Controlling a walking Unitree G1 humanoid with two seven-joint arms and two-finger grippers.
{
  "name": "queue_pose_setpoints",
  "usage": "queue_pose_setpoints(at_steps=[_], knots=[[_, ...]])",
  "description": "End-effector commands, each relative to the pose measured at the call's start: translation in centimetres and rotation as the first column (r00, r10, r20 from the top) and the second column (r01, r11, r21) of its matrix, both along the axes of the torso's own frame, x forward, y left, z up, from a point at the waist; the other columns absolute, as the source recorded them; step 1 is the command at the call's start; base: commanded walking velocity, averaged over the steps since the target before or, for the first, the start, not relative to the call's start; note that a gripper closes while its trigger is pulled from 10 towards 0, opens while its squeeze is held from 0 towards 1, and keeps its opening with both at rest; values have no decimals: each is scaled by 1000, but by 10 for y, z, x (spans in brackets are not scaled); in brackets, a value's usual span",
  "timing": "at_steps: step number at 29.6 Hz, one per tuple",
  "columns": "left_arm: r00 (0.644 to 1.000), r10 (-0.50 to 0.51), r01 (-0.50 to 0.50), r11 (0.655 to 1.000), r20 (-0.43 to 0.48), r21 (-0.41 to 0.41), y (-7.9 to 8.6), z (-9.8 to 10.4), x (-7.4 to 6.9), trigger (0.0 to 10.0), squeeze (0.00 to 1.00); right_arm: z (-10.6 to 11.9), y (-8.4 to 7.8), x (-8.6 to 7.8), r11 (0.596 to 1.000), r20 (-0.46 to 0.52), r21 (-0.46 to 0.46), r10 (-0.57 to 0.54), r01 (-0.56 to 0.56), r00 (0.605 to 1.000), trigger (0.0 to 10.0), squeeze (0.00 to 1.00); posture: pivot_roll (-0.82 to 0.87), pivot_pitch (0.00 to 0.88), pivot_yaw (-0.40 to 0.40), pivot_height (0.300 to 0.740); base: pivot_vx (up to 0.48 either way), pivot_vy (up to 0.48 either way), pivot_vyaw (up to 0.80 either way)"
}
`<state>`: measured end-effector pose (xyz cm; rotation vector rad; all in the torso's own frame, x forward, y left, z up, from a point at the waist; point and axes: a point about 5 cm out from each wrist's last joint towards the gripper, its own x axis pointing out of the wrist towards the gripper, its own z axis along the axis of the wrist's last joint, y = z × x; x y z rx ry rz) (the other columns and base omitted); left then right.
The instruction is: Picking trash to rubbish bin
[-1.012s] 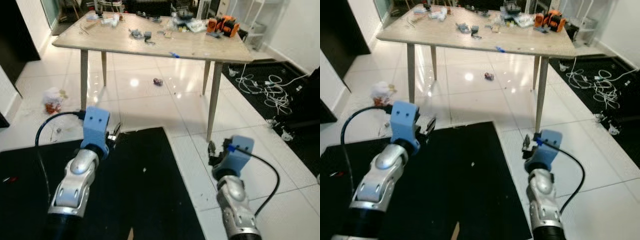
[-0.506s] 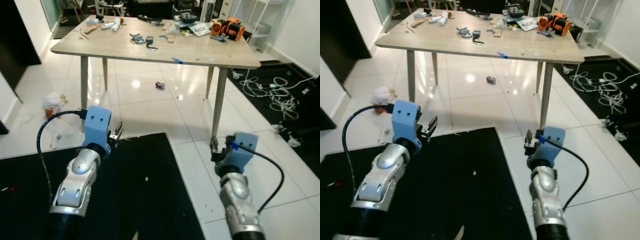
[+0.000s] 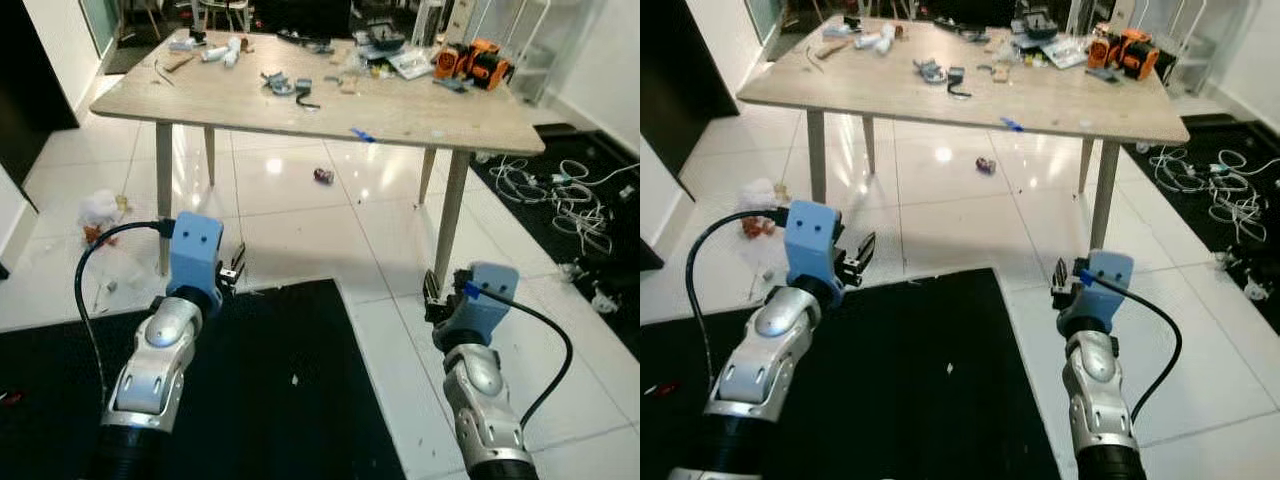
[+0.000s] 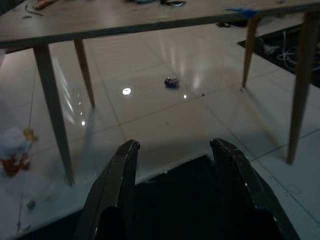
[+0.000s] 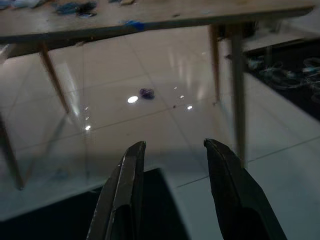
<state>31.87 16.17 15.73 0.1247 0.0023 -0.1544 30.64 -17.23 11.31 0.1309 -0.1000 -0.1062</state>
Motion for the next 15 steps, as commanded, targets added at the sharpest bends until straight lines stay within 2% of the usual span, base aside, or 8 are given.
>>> queue_pose_setpoints(at_steps=[1, 7, 15], knots=[[1000, 2, -2, 1000, -13, 6, 1, -3, -1, 10000, 0, -6, -4, -3, 1000, -32, -16, -17, 16, 999, 10000, 0, -34, 138, 9, 740, 401, 0, 0], [1000, 7, -7, 1000, -14, 3, 1, -4, -1, 10000, 0, -2, -1, -2, 998, -21, -56, 8, -10, 1000, 10000, 0, -38, 144, 3, 740, 406, 0, 0], [1000, 9, -9, 1000, -17, 0, 1, -5, -2, 10000, 0, 0, -2, -3, 999, -11, -38, -7, 6, 1000, 10000, 0, -39, 148, 2, 740, 404, 0, 0]])
